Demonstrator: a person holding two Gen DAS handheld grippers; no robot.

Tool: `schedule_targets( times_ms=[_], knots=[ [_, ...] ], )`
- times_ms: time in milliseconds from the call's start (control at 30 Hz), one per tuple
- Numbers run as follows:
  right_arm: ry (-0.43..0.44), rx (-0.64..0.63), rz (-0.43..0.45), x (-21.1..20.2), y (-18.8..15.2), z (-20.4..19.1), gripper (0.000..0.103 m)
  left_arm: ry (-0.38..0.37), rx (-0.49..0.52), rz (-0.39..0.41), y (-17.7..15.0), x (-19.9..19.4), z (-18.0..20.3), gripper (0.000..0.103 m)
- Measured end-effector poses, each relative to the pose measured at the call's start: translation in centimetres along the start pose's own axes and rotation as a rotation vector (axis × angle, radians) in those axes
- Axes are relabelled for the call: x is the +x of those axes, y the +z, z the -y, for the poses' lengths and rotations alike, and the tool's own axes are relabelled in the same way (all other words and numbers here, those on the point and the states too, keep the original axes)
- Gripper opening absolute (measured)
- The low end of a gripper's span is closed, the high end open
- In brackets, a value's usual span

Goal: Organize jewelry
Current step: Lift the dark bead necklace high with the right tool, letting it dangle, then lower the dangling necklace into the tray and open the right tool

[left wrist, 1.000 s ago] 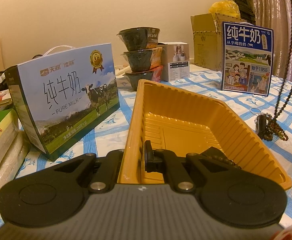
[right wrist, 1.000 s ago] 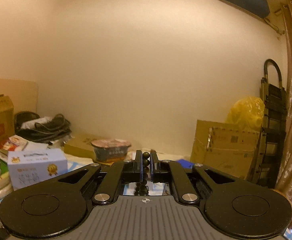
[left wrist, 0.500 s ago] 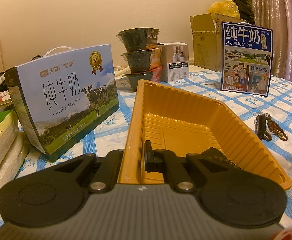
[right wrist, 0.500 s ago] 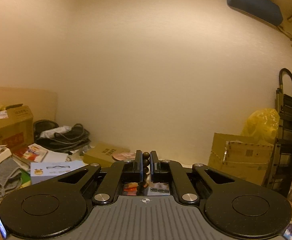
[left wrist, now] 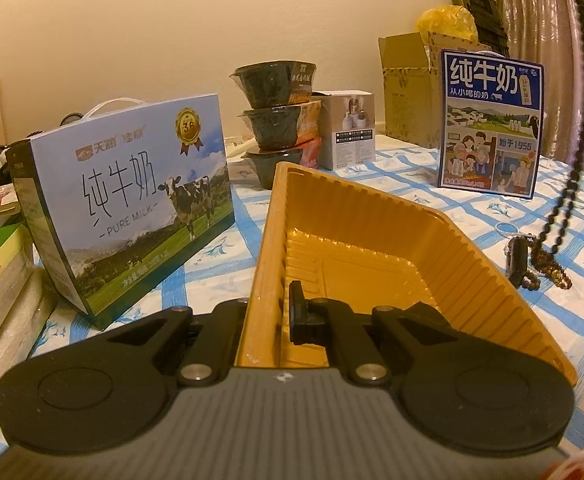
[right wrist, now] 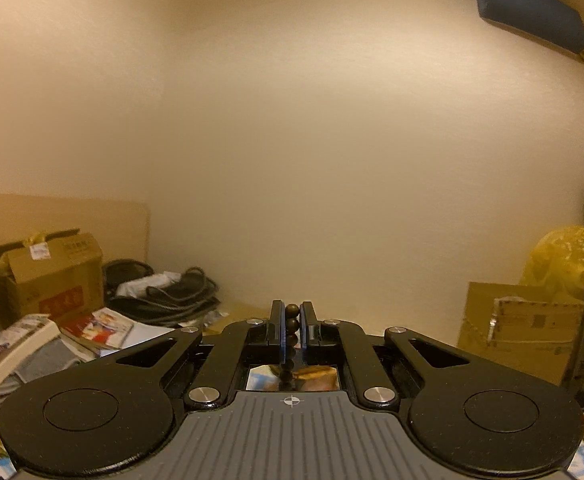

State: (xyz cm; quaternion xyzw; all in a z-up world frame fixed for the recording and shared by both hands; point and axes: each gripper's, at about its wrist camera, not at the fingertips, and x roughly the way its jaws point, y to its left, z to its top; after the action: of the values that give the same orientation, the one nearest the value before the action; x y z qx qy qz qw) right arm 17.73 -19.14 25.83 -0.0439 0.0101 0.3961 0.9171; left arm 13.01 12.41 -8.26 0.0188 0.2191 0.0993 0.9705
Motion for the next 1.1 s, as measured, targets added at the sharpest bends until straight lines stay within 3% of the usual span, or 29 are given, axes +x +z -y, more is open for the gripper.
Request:
schedule_targets(
  times_ms=[500, 833, 1100],
  knots=[
    [0.109, 0.112, -0.022, 6.6, -1.9, -1.5, 0.007, -0.005, -0.003, 0.000, 0.0, 0.1, 0.0, 0.005],
    [0.186, 0.268, -0.226, 10.6, -8.7, -2.8, 0.007, -0.005, -0.006, -0.002, -0.1, 0.1, -0.2, 0.005],
    [0.163, 0.403, -0.378, 12.5, -15.2, -2.1, 0.007, -0.005, -0.008, -0.002, -0.2, 0.1, -0.1, 0.005]
  ],
)
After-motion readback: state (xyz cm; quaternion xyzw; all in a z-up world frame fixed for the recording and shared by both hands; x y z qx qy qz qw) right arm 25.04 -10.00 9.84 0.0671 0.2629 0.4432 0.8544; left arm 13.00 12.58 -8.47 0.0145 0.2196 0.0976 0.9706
